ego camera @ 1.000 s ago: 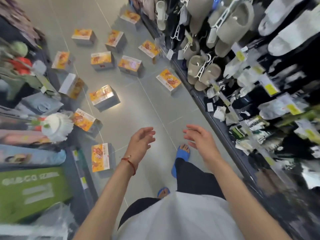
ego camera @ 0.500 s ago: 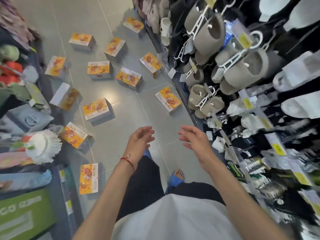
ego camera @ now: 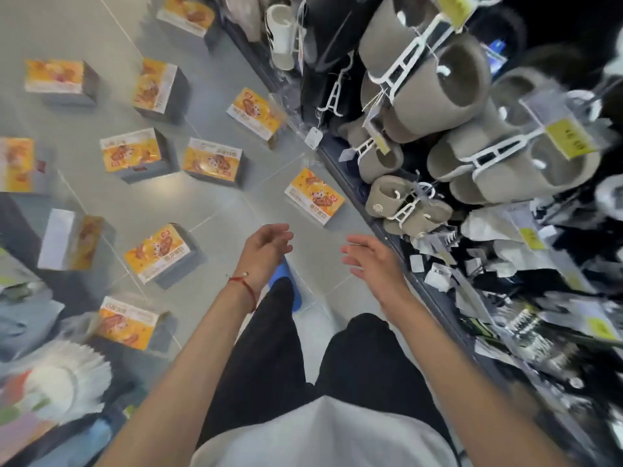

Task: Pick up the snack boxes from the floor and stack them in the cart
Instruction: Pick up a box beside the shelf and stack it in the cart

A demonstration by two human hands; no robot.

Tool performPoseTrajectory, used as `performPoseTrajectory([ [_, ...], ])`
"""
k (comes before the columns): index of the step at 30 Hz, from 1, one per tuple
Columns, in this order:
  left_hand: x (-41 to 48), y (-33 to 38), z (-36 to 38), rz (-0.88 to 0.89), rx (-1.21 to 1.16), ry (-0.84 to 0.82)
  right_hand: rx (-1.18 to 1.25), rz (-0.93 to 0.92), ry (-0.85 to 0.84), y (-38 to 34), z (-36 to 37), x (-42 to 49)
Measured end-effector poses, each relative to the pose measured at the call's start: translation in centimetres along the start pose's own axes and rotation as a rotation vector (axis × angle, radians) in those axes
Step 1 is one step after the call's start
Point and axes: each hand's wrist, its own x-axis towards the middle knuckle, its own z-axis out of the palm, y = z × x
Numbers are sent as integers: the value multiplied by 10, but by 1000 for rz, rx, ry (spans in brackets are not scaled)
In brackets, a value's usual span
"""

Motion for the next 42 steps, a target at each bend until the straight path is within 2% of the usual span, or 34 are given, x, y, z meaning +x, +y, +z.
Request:
performPoseTrajectory([
  [5,62,17,-15,-58,70,-58,27,37,61,-12,30,48],
  [10,127,1,-15,-111,109,-91,27,53,105,-5,57,121],
  [17,244,-66,4,-190,72,-69,32,115,214,57,87,245],
  [25,405,-161,34,-213,234,-28,42,207,307,148,104,399],
  [32,544,-223,76,-109,348,61,-82,195,393,223,116,537],
  [36,611,-234,92,43,430,135,-40,188,534,247,125,602],
  [39,647,-239,101,125,422,71,-11,163,647,258,128,634],
  [42,677,-237,111,134,478,49,82,202,678,264,130,663],
])
